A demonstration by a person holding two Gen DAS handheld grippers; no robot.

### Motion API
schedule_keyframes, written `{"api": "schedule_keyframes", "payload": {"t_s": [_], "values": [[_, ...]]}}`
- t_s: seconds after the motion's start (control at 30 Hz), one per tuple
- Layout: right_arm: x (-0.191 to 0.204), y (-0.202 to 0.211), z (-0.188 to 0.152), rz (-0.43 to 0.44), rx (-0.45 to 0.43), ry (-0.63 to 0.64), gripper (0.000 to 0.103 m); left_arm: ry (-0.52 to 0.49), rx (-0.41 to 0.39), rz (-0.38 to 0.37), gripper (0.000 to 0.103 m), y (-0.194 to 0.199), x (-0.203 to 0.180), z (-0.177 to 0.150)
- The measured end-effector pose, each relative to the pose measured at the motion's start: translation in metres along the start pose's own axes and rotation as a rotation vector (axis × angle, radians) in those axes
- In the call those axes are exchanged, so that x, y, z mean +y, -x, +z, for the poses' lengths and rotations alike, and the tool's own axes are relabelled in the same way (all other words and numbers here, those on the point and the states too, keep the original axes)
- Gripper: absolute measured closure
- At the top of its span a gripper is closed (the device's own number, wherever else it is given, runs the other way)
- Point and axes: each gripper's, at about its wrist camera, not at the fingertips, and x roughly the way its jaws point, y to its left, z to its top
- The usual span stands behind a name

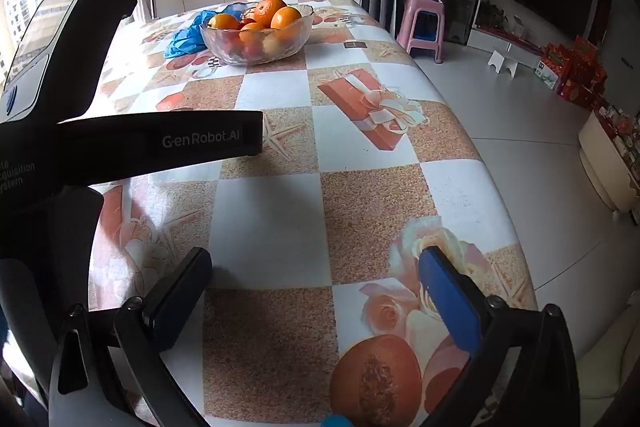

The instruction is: Organize fruits

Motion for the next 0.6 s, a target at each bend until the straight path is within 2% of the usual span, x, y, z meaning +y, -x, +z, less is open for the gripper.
{"api": "schedule_keyframes", "payload": {"t_s": [0.6], "values": [[0.0002, 0.0, 0.0002, -0.002, -0.001, 0.001, 0.0, -0.008, 0.0, 0.011, 0.0, 0.0, -0.0002, 0.0001]]}}
